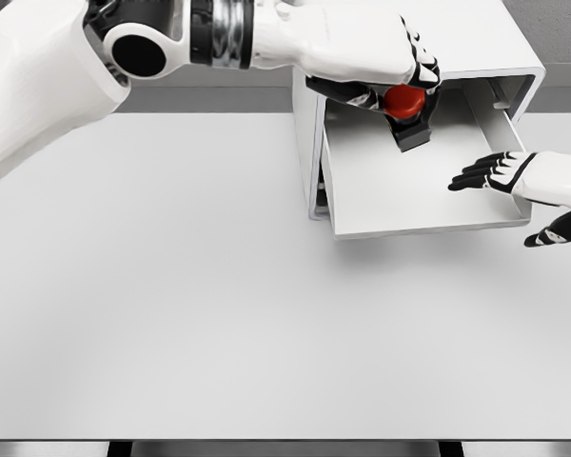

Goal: Slide open multi-storey tabletop storage cabinets and put open load switch and slide close multi-storey tabletop storage cabinets

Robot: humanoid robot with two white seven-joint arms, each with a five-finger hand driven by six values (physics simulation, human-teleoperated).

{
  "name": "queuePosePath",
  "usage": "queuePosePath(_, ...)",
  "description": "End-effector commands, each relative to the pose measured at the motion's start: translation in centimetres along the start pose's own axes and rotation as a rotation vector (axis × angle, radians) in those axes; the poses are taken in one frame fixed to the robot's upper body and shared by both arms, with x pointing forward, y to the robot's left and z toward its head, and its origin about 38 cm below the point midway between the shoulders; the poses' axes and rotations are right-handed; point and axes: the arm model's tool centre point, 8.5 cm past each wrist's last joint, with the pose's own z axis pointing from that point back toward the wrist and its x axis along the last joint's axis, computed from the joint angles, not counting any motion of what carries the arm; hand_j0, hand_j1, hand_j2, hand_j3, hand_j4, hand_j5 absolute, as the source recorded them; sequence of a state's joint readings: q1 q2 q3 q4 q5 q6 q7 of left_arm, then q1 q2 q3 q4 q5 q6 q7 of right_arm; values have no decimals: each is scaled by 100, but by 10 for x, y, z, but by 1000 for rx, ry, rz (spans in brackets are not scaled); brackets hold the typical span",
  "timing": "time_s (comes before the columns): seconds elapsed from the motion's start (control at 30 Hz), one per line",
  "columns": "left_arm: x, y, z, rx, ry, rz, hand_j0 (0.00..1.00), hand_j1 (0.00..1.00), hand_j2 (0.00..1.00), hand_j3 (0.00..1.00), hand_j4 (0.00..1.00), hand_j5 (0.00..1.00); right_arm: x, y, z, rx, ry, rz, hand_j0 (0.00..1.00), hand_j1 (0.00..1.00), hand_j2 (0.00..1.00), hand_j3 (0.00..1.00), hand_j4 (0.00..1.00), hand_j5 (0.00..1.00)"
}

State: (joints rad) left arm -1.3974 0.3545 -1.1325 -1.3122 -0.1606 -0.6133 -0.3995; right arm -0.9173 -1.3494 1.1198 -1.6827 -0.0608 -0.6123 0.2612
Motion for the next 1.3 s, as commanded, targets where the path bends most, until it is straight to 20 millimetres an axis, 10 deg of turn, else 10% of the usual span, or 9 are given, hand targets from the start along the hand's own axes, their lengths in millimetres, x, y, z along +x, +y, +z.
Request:
queuePosePath(0.0, -2, -2, -3, -4, 7, 5, 46, 46, 46, 46, 46, 46, 0, -1, 0, -5, 1, -5, 100, 100, 100, 100, 100, 100)
queuePosePath(0.7, -15, -2, -9, -20, 44, -3, 50, 50, 50, 50, 50, 50, 2, 0, -6, -7, -16, -8, 100, 100, 100, 100, 100, 100)
queuePosePath(0.93, -17, 5, -10, -16, 52, -17, 81, 81, 81, 81, 81, 81, 2, 0, -6, -7, -16, -8, 100, 100, 100, 100, 100, 100)
queuePosePath(1.27, -21, 15, -14, 32, 57, -3, 100, 100, 100, 100, 100, 100, 2, 0, -7, -7, -17, -8, 100, 100, 100, 100, 100, 100)
